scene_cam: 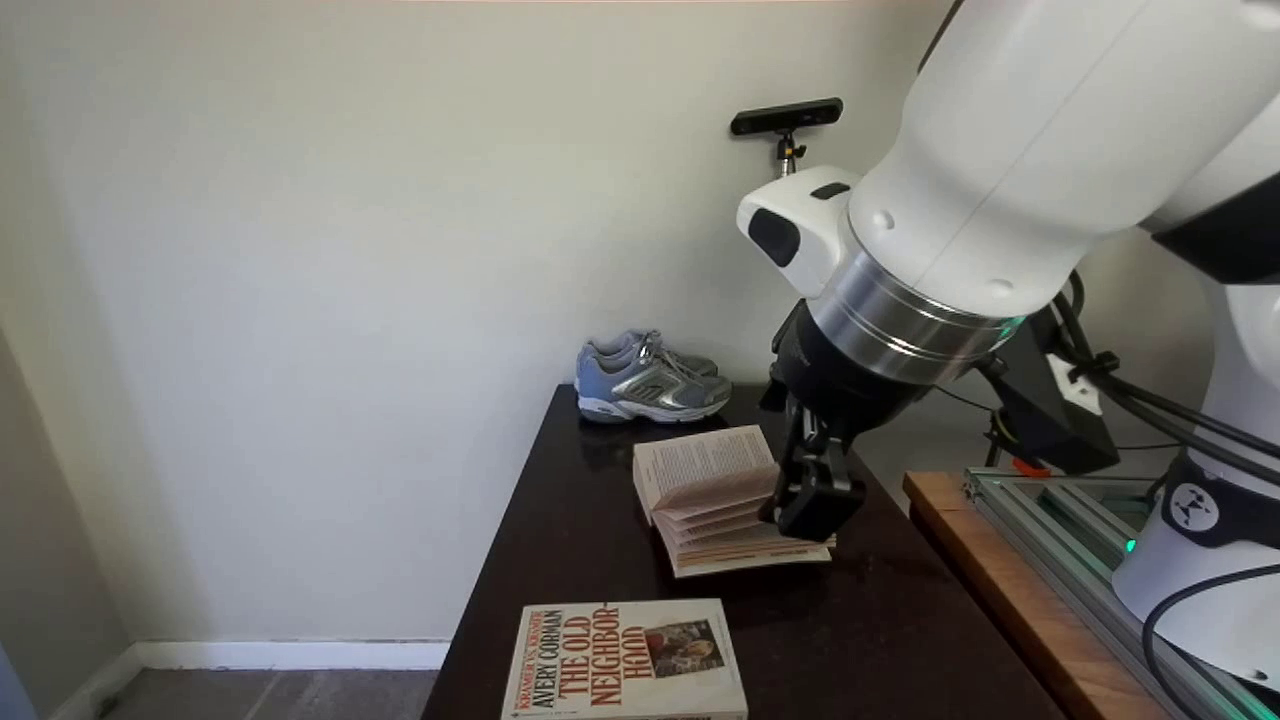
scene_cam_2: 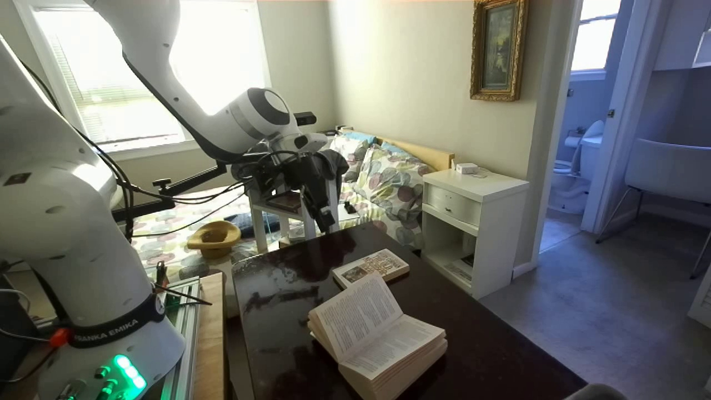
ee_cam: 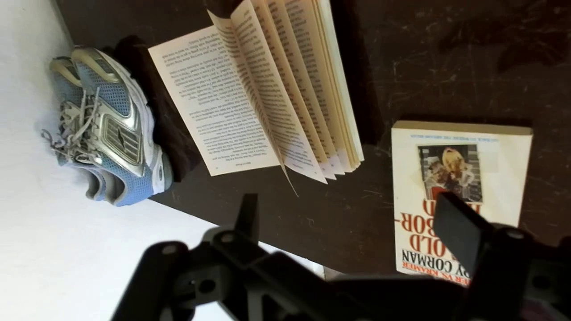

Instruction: Close the open book.

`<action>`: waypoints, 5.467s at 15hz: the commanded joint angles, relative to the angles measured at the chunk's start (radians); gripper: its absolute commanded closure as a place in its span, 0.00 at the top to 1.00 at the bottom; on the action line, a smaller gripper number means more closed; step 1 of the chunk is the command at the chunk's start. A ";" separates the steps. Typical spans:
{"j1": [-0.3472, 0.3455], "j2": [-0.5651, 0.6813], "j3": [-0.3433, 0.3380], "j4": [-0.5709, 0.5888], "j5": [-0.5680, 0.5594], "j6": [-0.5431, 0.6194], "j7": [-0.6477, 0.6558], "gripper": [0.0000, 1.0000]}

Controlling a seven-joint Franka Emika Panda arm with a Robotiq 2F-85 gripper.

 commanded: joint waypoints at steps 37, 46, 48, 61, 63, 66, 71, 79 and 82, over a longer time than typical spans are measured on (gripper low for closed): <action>-0.093 0.258 -0.171 -0.061 -0.399 0.131 0.054 1.00; -0.087 0.283 -0.170 -0.055 -0.445 0.079 0.057 1.00; -0.089 0.294 -0.172 -0.055 -0.453 0.073 0.060 1.00; -0.069 0.359 -0.168 -0.027 -0.456 0.027 0.073 1.00; -0.065 0.370 -0.167 -0.023 -0.454 0.002 0.068 1.00; -0.059 0.383 -0.166 -0.019 -0.456 -0.016 0.065 0.66; -0.051 0.398 -0.165 -0.009 -0.455 -0.030 0.064 0.28; -0.046 0.351 -0.161 -0.017 -0.439 -0.084 0.067 0.62; -0.045 0.339 -0.158 -0.011 -0.437 -0.101 0.072 0.83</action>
